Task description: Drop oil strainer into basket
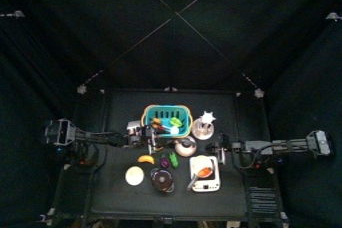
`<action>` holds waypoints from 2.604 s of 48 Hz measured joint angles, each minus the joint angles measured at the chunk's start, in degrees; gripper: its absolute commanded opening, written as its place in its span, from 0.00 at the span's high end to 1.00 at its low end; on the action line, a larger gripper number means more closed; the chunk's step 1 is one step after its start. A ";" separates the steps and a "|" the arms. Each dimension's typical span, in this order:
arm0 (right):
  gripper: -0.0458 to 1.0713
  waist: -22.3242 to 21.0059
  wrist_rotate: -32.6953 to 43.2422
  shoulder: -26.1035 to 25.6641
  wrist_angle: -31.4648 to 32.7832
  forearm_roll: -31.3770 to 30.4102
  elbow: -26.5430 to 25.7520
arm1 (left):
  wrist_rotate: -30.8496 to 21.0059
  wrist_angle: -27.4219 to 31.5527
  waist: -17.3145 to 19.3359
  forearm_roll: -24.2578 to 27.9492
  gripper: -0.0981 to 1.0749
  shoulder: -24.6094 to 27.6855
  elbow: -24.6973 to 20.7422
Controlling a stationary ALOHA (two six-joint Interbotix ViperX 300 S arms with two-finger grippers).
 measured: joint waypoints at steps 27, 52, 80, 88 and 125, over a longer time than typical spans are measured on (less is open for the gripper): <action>0.81 5.19 0.09 -0.53 16.00 11.25 -0.53 | 0.18 3.43 -3.87 -2.55 0.21 -0.18 1.85; 0.75 15.29 0.26 0.79 18.19 30.15 -1.05 | 0.09 3.87 -7.03 -1.93 0.21 8.17 -4.75; 0.70 16.61 0.26 11.87 19.60 35.60 1.58 | 0.09 5.10 -8.70 -1.05 0.21 23.03 -18.19; 0.70 14.94 0.26 11.95 19.60 34.54 2.64 | 0.18 7.56 -8.70 -1.14 0.21 25.49 -20.74; 0.70 3.60 0.26 10.37 22.76 24.17 3.34 | 0.18 18.46 -8.70 -1.85 0.21 32.96 -30.32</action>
